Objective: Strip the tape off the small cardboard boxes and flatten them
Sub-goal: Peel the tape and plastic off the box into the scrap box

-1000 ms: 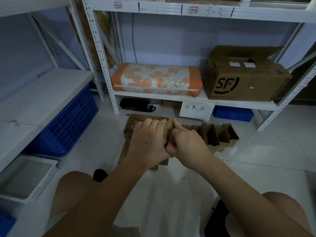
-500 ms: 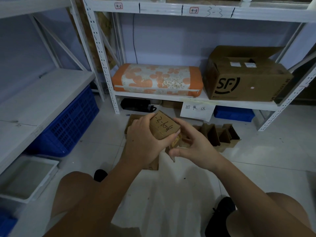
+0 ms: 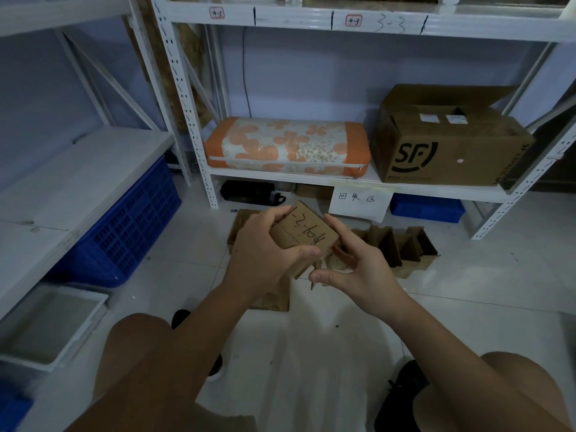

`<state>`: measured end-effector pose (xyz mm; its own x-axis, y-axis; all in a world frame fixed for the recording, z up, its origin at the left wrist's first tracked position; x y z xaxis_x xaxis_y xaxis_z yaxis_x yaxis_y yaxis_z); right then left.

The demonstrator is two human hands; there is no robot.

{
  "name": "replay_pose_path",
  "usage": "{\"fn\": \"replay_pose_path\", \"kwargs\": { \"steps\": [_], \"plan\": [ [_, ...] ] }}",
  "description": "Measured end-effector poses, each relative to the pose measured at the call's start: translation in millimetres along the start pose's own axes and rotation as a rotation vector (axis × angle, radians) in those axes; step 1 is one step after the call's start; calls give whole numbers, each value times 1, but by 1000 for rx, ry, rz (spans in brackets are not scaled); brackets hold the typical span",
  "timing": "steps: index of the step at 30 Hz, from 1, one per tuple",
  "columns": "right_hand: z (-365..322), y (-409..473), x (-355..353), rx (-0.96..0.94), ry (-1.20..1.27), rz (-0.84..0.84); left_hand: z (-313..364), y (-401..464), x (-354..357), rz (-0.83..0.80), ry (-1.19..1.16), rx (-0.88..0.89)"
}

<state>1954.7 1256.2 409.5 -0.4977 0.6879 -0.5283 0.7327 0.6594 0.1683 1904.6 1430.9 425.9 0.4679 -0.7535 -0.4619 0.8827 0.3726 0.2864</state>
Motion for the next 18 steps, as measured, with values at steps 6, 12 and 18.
{"fn": "replay_pose_path", "kwargs": {
  "steps": [6, 12, 18],
  "plan": [
    [0, 2, -1, -1, 22, 23, 3, 1, -2, 38, -49, 2],
    [1, 1, 1, 7, 20, 24, -1, 0, 0, 51, -59, 3],
    [1, -1, 5, 13, 21, 29, -8, 0, 1, 27, -50, -5]
  ]
}}
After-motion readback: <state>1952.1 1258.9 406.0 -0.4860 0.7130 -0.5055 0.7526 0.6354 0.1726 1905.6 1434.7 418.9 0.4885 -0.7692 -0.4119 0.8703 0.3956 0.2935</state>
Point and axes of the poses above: each hand's wrist, its own y-axis towards the middle knuckle, its own x-axis out of the palm, z = x × y, the point moved 8 cm from there along y, towards the middle knuckle, and after that the axes turned 5 degrees about -y, right-handed, at the moved point
